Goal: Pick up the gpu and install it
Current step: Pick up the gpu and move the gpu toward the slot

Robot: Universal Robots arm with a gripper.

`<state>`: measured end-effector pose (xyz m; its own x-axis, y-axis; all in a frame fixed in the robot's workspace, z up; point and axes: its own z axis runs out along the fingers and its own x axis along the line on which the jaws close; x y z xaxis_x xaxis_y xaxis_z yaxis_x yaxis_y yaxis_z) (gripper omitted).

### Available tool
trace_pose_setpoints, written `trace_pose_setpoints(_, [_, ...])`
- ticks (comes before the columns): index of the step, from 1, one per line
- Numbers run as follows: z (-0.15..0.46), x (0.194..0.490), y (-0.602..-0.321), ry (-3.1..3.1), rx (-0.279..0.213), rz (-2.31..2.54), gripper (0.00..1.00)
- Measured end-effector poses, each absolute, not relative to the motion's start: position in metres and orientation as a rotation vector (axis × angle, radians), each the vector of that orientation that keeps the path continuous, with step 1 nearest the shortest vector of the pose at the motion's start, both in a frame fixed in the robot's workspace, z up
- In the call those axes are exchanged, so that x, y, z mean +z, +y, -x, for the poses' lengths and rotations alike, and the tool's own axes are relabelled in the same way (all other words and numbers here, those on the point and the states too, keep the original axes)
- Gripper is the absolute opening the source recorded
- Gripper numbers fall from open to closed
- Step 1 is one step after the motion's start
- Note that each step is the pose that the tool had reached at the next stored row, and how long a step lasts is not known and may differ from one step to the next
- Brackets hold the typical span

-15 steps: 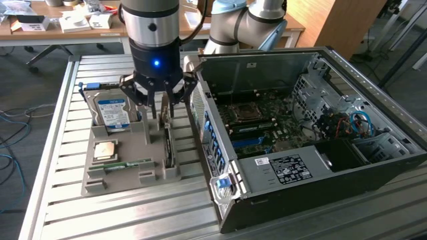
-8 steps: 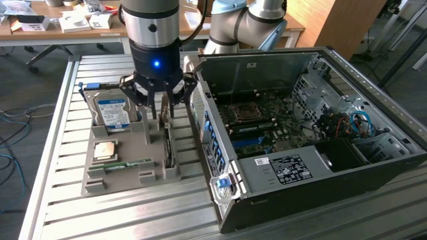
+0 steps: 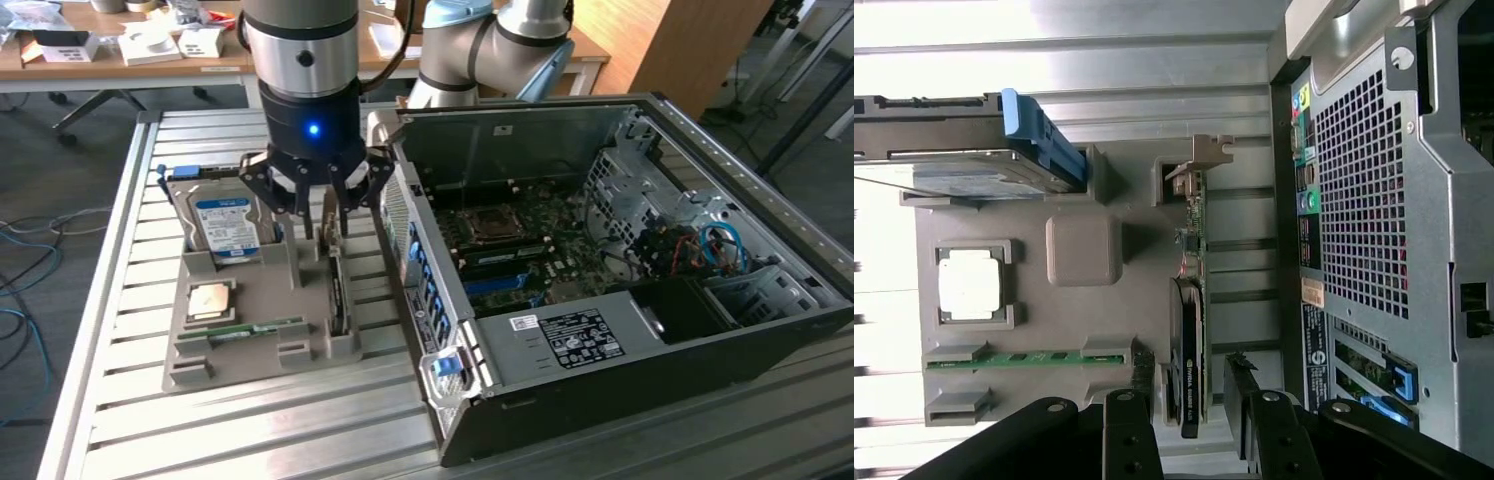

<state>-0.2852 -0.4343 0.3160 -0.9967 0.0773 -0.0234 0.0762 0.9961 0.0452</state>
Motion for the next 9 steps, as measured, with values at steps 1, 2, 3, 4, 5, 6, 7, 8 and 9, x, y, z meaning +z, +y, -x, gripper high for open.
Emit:
trace_pose_setpoints(1, [0.2851, 0.3150, -0.4343, 3.114, 0.069, -0.120, 0.42])
trace_pose_setpoints(2, [0.2851, 0.3138, -0.4343, 3.114, 0.069, -0.120, 0.42])
trace_pose_setpoints(3, [0.2851, 0.3127, -0.4343, 3.114, 0.069, -0.120, 0.42])
trace_pose_setpoints(4, [0.2851, 0.3115, -0.4343, 3.114, 0.069, -0.120, 0.42])
trace_pose_setpoints(5, [0.2852, 0.3104, -0.4343, 3.113, 0.069, -0.120, 0.42])
trace_pose_setpoints(6, [0.2852, 0.3094, -0.4343, 3.114, 0.069, -0.120, 0.42])
trace_pose_setpoints(7, [0.2852, 0.3083, -0.4343, 3.114, 0.069, -0.120, 0.42])
trace_pose_setpoints(8, [0.2851, 0.3074, -0.4343, 3.113, 0.069, -0.120, 0.42])
trace_pose_setpoints(9, [0.2851, 0.3065, -0.4343, 3.114, 0.069, -0.120, 0.42])
